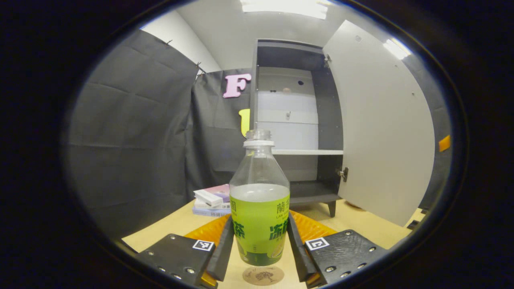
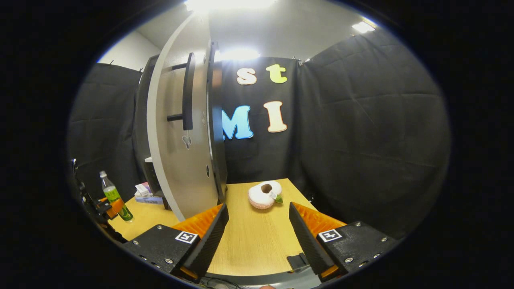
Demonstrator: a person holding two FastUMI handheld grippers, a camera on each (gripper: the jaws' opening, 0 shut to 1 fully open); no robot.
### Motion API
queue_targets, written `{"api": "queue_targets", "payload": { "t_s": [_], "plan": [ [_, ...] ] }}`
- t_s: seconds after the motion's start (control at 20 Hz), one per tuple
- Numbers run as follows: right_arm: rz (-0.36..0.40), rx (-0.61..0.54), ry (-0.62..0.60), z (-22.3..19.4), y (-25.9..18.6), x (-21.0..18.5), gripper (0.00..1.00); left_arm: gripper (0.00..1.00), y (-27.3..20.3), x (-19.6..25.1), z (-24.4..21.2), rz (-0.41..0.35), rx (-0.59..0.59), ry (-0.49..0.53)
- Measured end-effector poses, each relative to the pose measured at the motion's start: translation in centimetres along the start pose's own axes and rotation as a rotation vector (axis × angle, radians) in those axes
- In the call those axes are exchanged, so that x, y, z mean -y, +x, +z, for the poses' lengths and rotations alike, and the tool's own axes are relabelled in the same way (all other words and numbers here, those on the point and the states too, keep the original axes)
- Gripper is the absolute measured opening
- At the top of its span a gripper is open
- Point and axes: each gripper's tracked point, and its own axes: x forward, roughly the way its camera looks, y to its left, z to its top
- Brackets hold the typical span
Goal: Open the cabinet door with the right hand, grasp the bottle in the cabinet with the left hand and place it on the coaster, then close the cabinet door with the right hand.
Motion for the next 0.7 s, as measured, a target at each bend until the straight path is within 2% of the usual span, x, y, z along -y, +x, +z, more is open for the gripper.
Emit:
{"api": "queue_targets", "payload": {
  "t_s": [0.4, 0.7],
  "plan": [
    [-0.03, -0.041, 0.011, -1.6, 1.2, 0.2, 0.94, 0.67, 0.0, 1.1, -8.4, -0.046, -0.057, 0.045],
    [-0.046, -0.082, -0.033, -2.7, 1.6, -0.1, 0.94, 0.68, 0.7, 1.6, -12.9, -0.029, -0.085, 0.059]
  ]
}}
